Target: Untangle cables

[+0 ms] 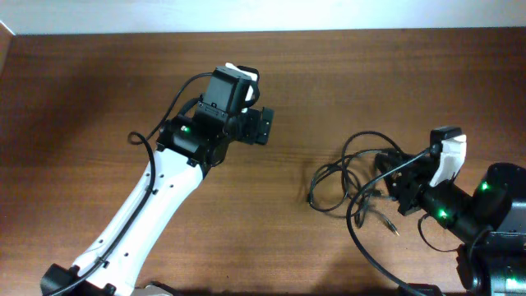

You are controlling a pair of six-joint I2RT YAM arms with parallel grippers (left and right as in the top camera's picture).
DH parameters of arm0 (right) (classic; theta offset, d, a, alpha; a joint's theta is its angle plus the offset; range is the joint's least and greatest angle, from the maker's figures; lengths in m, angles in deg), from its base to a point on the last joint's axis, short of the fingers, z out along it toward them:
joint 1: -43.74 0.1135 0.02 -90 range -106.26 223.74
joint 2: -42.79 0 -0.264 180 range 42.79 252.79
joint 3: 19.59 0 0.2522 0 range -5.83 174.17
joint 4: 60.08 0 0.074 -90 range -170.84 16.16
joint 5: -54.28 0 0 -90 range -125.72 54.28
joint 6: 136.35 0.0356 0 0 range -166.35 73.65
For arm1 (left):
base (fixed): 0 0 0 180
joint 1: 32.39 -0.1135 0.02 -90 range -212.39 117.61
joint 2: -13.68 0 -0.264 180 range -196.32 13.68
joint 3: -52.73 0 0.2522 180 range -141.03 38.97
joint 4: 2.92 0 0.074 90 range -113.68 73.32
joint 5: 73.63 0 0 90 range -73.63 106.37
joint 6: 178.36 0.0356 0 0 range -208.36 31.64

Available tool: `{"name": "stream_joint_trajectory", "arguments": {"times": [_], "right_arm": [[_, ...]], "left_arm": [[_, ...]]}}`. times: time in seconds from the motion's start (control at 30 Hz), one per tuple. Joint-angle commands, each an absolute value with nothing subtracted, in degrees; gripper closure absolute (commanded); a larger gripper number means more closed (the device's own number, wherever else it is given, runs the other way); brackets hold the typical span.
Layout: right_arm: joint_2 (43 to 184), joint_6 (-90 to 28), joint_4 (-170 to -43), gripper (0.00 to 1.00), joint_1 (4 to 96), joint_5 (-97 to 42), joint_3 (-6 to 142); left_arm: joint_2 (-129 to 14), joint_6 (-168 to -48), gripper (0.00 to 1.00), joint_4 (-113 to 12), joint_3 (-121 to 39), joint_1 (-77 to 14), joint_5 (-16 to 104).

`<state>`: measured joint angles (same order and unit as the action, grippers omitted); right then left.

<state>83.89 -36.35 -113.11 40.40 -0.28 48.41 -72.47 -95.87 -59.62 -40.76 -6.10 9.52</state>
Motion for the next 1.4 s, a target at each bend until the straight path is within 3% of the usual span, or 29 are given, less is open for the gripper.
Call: {"name": "stream_joint_trajectory", "arguments": {"times": [0.0, 0.2, 0.43, 0.57, 0.63, 0.77, 0.83, 0.87, 0.9, 0.97, 1.0, 1.1, 1.17, 1.3, 1.37], "right_arm": [[85.2, -36.4, -110.6, 0.30, 40.3, -0.6, 48.5], [90.5, -36.4, -112.8, 0.25, 40.3, -1.9, 48.5], [91.2, -40.1, -137.0, 0.01, 40.3, -1.8, 48.5], [97.2, -40.1, -142.2, 0.00, 40.3, -1.9, 48.4], [101.6, -40.9, -144.4, 0.06, 40.8, -1.9, 48.3], [109.9, -42.5, -143.1, 0.09, 52.6, -2.2, 48.3], [114.2, -35.6, -141.9, 0.09, 58.3, -9.1, 48.3], [117.1, -34.9, -141.8, 0.14, 61.1, -10.3, 48.3], [119.5, -34.8, -140.7, 0.28, 63.5, -10.3, 48.3], [123.0, -32.3, -137.2, 0.77, 66.9, -10.5, 48.3], [123.6, -32.3, -136.4, 0.93, 67.6, -10.5, 48.3], [123.5, -32.3, -137.0, 0.96, 67.6, -10.7, 49.5], [123.5, -32.3, -137.7, 0.96, 66.1, -10.9, 58.5], [123.5, -32.3, -137.1, 0.96, 59.1, -17.5, 93.5], [123.5, -30.9, -135.0, 0.96, 57.1, -21.4, 103.4]], "left_arm": [[-72.1, -94.9, 0.01, -59.7, -41.0, -5.9, 18.9], [-70.7, -93.8, 0.01, -64.5, -41.0, -5.9, 23.2], [-70.7, -94.2, 0.01, -67.3, -41.0, -6.1, 23.0], [-70.7, -95.1, 0.01, -67.4, -41.0, -11.8, 23.1], [-70.7, -95.2, 0.01, -67.3, -41.0, -12.8, 23.0], [-70.7, -95.1, 0.01, -66.9, -41.0, -16.4, 23.0], [-70.7, -95.1, 0.01, -66.9, -41.0, -17.6, 20.9], [-70.7, -95.1, 0.01, -66.9, -41.0, -17.9, 18.7], [-70.7, -95.1, 0.01, -67.0, -41.0, -17.9, 18.5], [-70.7, -95.1, 0.01, -67.2, -41.0, -17.9, 18.5], [-70.7, -95.1, 0.01, -67.3, -41.0, -17.9, 18.5], [-70.7, -95.1, 0.01, -67.3, -41.0, -17.9, 18.5], [-70.7, -95.1, 0.01, -67.4, -41.0, -17.9, 18.5], [-70.7, -95.1, 0.01, -67.4, -41.0, -17.9, 18.5], [-70.7, -95.1, 0.01, -67.4, -41.0, -17.9, 18.5]]}}
